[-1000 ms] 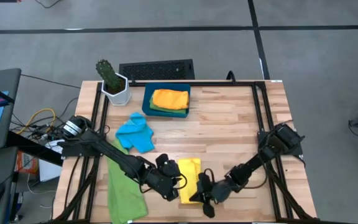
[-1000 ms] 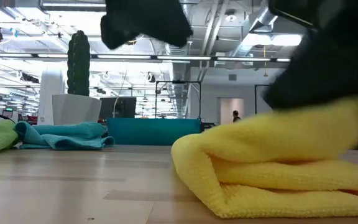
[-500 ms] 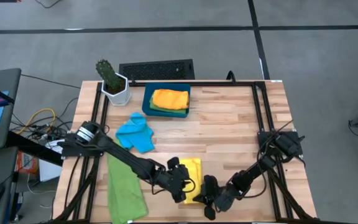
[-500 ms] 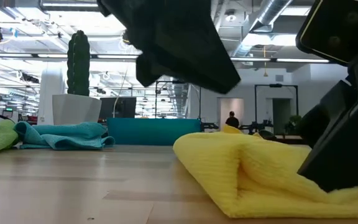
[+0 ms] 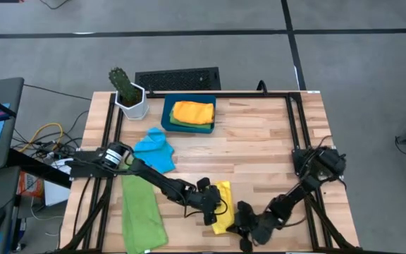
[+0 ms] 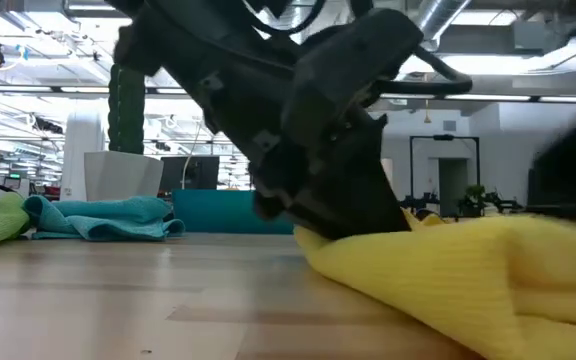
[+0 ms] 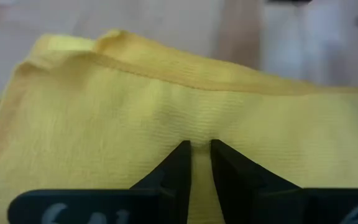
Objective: Fold microfiber towels
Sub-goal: Fold the yellow towel
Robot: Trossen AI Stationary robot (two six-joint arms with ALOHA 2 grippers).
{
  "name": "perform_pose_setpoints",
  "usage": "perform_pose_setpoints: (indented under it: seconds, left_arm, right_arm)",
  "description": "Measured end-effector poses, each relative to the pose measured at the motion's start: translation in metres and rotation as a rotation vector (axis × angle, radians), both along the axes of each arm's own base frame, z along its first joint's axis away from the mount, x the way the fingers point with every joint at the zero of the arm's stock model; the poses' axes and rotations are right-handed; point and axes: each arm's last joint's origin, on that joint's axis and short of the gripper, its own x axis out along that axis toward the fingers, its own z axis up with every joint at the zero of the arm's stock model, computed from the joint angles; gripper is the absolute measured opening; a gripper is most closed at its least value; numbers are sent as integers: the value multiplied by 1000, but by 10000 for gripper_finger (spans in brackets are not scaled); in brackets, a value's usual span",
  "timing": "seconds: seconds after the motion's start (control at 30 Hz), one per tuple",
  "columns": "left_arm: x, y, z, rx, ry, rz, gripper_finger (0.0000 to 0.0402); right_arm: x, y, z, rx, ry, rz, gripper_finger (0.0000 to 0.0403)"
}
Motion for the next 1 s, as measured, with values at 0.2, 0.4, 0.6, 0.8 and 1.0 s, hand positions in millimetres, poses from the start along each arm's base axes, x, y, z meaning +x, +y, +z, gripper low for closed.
perform_pose_setpoints:
  seconds: [0.2, 0.4, 0.6, 0.8, 1.0]
  left_arm:
    - [5, 3, -4, -36, -17, 16, 57]
    - [7, 8, -4, -26, -29, 15, 57]
    - [9, 14, -4, 1, -29, 7, 57]
    - [15, 31, -1, -25, -20, 14, 57]
    - [15, 61, 41, -52, -57, 57, 57]
  right_arm:
    - [6, -2, 18, -112, -181, -98, 25]
    - [25, -3, -15, -18, -228, -77, 21]
    - [16, 4, -52, 16, -150, -101, 24]
    - [9, 8, -58, -28, -103, -69, 18]
    - [13, 3, -58, -69, -80, -38, 23]
